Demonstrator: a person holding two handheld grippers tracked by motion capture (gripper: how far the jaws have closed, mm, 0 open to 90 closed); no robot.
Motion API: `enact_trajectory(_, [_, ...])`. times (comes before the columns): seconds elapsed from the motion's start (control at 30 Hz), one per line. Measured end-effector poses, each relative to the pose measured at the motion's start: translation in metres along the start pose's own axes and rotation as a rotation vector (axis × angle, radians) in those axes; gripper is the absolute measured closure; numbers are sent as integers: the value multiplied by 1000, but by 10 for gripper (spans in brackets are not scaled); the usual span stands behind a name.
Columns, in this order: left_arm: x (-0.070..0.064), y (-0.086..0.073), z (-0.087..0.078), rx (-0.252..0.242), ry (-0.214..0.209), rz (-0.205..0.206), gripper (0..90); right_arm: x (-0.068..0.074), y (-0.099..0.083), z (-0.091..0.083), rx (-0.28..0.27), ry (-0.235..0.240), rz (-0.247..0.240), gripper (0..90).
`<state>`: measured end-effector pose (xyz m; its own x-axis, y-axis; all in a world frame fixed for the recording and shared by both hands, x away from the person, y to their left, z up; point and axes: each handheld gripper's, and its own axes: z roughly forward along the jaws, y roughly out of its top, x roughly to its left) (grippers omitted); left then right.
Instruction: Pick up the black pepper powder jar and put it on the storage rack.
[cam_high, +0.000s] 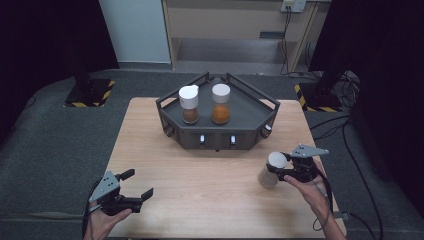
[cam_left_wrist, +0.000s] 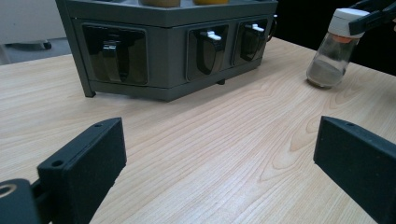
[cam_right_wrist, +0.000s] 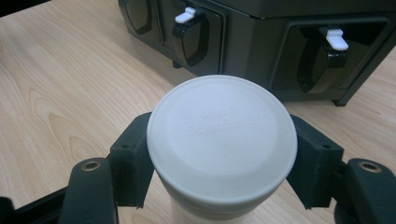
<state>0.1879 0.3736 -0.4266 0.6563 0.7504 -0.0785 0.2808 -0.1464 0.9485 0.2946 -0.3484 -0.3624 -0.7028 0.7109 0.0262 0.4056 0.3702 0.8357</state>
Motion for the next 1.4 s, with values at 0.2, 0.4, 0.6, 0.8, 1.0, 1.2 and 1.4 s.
enact_trajectory(0.2, [0,0,0,0,0,1,14,-3,8,-1,-9,27,-11,341])
enact_trajectory(0.4, [0,0,0,1,1,1,14,-7,20,-3,-5,54,-19,341])
enact_trajectory(0.6, [0,0,0,1,2,1,14,-9,31,-4,-6,74,-30,341])
enact_trajectory(0.8, [0,0,0,2,1,1,14,-12,47,-7,-3,101,-49,341])
enact_trajectory(1.0, [0,0,0,2,0,1,14,-15,66,-8,-6,128,-77,341])
enact_trajectory(1.2, [0,0,0,2,1,1,15,-17,89,-6,3,156,-102,341])
enact_trajectory(1.4, [0,0,0,1,-1,0,14,-20,105,-3,5,185,-112,341])
